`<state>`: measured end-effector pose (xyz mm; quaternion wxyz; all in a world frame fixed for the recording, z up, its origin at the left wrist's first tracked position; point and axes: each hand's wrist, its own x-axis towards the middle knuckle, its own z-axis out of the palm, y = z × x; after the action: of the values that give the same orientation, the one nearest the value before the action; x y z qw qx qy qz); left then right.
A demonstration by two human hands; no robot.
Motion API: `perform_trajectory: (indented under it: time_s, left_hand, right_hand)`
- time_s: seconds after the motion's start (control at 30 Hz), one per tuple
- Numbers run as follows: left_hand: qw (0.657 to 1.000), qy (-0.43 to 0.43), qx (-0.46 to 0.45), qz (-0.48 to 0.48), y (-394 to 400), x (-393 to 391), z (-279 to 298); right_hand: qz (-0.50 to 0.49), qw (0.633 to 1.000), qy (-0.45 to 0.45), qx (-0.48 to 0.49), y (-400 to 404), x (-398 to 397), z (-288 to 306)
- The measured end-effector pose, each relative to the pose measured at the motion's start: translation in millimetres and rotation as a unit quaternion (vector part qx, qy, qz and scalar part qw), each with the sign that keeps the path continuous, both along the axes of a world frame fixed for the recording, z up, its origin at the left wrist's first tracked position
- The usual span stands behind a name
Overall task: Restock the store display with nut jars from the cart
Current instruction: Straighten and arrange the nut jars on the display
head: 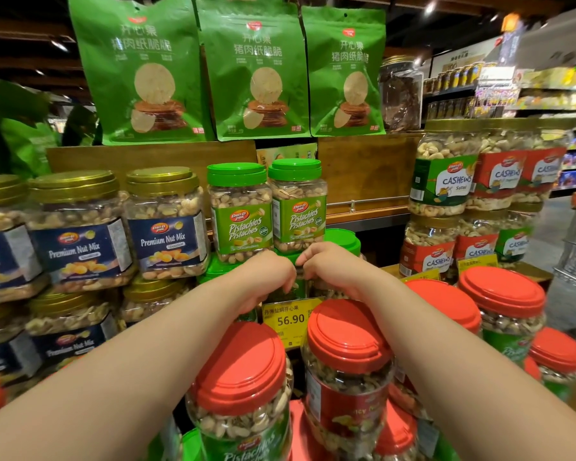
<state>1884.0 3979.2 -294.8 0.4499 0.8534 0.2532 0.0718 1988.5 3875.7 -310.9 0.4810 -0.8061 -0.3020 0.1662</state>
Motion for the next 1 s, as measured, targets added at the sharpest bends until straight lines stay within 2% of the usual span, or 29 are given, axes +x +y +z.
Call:
perform_trajectory:
  time_s: [0.1, 0.27, 0.43, 0.83, 1.0]
  left_hand:
    - [1.000, 0.004, 0.001, -0.019, 4, 1, 5]
    - [1.000, -0.004, 0.000, 0.009, 1, -2, 10]
    - [1.000, 0.014, -0.004, -0.006, 2, -5, 17]
    - [0.998, 0.033, 0.051, 0.011, 4, -11, 22]
    - [0.999, 0.032, 0.040, 0.015, 8, -8, 23]
  right_hand:
    - [0.005, 1.000, 0.013, 0.010, -1, -1, 0]
    - [0.013, 0.999, 0.022, 0.022, -4, -4, -1]
    - [0.019, 1.000, 0.023, 0.008, -7, -6, 1]
    - [0.005, 1.000, 0.013, -0.021, -10, -5, -3]
    - [0.011, 0.999, 0.013, -0.027, -13, -5, -2]
